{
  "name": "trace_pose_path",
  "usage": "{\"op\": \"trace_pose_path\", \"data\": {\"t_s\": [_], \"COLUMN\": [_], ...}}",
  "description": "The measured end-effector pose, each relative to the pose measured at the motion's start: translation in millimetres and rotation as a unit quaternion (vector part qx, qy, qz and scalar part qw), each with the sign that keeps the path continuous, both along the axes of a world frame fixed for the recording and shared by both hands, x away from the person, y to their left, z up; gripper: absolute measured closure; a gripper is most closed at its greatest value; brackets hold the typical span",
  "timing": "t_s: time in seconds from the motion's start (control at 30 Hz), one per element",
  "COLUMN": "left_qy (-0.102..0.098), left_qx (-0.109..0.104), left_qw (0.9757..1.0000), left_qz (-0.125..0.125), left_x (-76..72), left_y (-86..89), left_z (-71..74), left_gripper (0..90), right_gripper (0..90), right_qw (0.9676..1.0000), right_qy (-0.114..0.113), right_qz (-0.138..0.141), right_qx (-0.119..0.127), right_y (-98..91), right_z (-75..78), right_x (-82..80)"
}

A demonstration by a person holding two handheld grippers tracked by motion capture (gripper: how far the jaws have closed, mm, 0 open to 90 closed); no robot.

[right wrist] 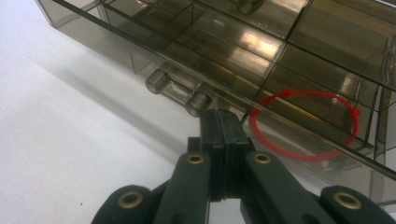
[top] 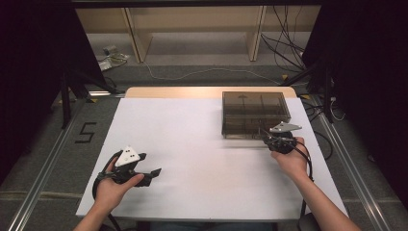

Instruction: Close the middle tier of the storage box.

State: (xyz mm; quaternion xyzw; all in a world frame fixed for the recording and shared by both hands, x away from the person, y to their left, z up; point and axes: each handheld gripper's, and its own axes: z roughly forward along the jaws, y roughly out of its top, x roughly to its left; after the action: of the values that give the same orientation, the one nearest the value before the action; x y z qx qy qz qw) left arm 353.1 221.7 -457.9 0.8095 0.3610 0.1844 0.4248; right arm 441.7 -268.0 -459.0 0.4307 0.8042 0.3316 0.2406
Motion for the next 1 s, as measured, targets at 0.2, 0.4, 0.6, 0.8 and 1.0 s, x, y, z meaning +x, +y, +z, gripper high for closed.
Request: {"op": "trace_pose_path", "data": {"t_s": [0.2,0.4,0.6,0.8,1.0], "left_qy": [0.000,0.000,0.000,0.000,0.000], "left_qx": [0.000,0.001,0.002,0.001,0.000], "left_qw": [1.0000,1.0000,1.0000,1.0000,1.0000], "left_qz": [0.000,0.001,-0.001,0.000,-0.001], "left_x": [0.3,0.0,0.4,0.4,0.1], "left_y": [0.2,0.3,-0.3,0.3,-0.2], "left_z": [-0.2,-0.1,0.1,0.0,0.0], "left_gripper": [19.0,19.0,19.0,19.0,19.0], "right_gripper": [90.0,90.0,90.0,90.0,90.0], "right_qw": [1.0000,1.0000,1.0000,0.9999,0.9999], "right_qy": [-0.002,-0.006,-0.007,-0.009,-0.011], "right_qz": [-0.001,-0.003,-0.005,-0.007,-0.010], "right_qx": [-0.002,-0.002,-0.002,-0.003,-0.003], "right_y": [0.3,1.6,2.0,3.7,5.3], "right_z": [0.0,0.0,-0.2,-0.1,0.1], "right_x": [2.6,4.9,6.5,10.8,13.7]}}
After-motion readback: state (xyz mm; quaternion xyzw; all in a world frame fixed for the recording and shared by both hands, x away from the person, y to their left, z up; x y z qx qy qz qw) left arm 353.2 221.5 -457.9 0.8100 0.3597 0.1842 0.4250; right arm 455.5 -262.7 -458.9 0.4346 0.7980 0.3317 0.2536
